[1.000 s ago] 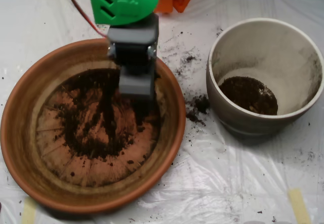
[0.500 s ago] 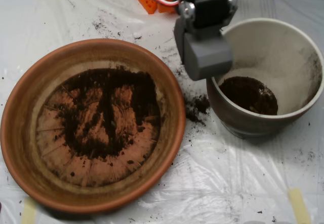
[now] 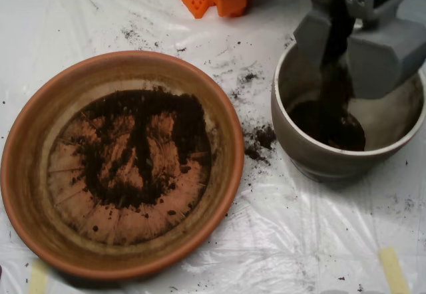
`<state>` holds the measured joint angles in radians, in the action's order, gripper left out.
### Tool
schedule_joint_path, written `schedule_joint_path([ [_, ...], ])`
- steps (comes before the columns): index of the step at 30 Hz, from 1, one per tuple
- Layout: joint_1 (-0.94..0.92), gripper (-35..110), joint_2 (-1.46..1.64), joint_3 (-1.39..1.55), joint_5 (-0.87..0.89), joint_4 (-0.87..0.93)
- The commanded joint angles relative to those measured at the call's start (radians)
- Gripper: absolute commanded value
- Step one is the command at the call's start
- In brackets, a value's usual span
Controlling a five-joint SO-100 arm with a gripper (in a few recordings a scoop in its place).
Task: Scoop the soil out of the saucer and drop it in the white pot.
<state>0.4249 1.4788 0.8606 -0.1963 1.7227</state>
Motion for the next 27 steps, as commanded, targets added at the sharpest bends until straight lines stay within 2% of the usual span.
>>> schedule_joint_path([
  [1,0.023,28,0.029,-0.021,-0.009,0.009],
  [8,0.012,38,0.067,0.025,-0.018,0.003],
  [17,0.006,38,0.178,0.198,-0.006,-0.066],
  [27,-0.146,41,0.236,0.126,0.075,-0.055],
])
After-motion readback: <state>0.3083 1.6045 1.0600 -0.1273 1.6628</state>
